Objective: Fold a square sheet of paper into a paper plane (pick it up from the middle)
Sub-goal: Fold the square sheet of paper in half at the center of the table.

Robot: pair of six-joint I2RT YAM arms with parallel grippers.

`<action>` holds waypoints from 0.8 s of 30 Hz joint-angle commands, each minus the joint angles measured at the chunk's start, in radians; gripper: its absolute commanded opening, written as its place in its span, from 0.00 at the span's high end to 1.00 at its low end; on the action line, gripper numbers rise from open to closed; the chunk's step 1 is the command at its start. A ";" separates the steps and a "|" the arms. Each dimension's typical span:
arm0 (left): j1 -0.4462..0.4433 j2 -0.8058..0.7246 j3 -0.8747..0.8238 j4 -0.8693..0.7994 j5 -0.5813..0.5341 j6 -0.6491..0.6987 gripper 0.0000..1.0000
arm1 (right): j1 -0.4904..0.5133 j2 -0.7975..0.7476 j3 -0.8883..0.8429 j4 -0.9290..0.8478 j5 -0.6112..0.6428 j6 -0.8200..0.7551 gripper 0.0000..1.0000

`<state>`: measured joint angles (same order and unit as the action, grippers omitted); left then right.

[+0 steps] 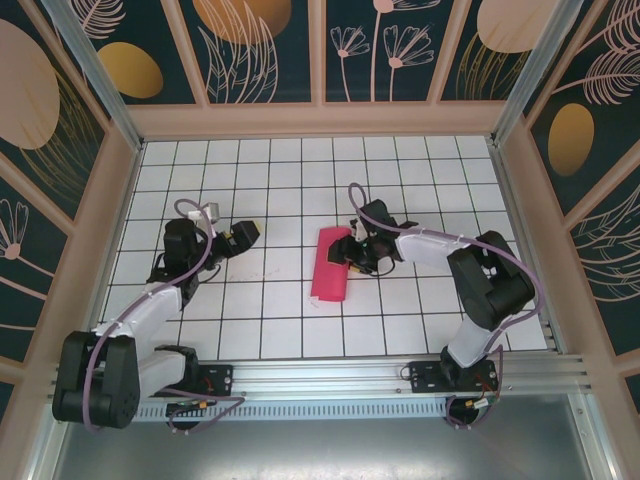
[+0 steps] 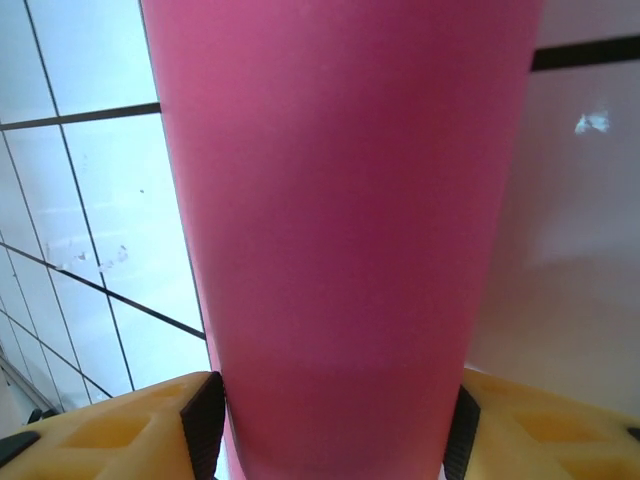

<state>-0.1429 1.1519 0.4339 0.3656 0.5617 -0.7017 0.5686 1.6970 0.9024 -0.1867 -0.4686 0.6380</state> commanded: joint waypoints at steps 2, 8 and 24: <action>-0.058 0.036 0.047 0.045 0.020 -0.013 0.01 | -0.016 -0.067 -0.029 0.013 0.034 -0.016 0.36; -0.148 0.085 0.077 0.037 -0.029 -0.021 0.03 | -0.016 -0.075 -0.020 -0.068 0.114 -0.037 0.32; -0.346 0.251 0.171 -0.006 -0.213 -0.090 0.31 | -0.003 -0.030 0.007 -0.156 0.200 -0.074 0.31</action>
<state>-0.4702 1.3819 0.5674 0.3660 0.3862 -0.7761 0.5583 1.6432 0.8856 -0.3122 -0.2729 0.5949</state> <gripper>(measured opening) 0.692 0.686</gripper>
